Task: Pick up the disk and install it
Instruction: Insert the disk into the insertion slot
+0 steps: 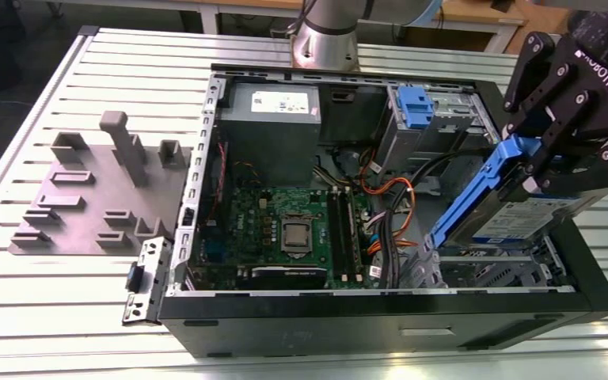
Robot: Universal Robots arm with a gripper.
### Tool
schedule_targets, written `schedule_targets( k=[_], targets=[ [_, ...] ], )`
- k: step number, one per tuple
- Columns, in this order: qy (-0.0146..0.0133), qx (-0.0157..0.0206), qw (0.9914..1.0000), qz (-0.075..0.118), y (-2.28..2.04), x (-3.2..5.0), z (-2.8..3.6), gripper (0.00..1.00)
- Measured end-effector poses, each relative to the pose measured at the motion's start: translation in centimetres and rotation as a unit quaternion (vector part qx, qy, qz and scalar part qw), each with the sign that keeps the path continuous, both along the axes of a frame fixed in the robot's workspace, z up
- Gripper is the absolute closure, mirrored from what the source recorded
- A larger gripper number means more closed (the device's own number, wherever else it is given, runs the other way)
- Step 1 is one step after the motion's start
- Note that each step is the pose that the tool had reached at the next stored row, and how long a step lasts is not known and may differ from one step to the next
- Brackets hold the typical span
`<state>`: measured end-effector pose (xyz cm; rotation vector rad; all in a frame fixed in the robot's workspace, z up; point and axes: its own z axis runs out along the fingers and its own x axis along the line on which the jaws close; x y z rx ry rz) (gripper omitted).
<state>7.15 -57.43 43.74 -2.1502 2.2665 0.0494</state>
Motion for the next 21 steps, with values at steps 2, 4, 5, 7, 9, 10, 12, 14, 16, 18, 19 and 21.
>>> schedule_targets(
  k=[2,4,5,7,9,10,12,14,16,18,19,21],
  targets=[
    [0.0,0.0,1.0,0.0,0.0,0.05,-0.08,0.63],
    [0.0,0.0,1.0,0.0,0.0,0.06,-0.16,0.63],
    [0.0,0.0,1.0,0.0,0.0,0.07,-0.21,0.63],
    [0.0,0.0,1.0,0.0,0.0,0.08,-0.32,0.63],
    [0.0,0.0,1.0,0.0,0.0,0.11,-0.43,0.63],
    [0.0,0.0,1.0,0.0,0.0,0.12,-0.48,0.63],
    [0.0,0.0,1.0,0.0,0.0,0.14,-0.59,0.63],
    [0.0,0.0,1.0,0.0,0.0,0.16,-0.69,0.63],
    [0.0,0.0,1.0,0.0,0.0,0.17,-0.79,0.63],
    [0.0,0.0,1.0,0.0,0.0,0.17,-0.9,0.63],
    [0.0,0.0,1.0,0.0,0.0,0.18,-0.95,0.63],
    [0.0,0.0,1.0,0.0,0.0,0.19,-0.97,0.63]
  ],
)
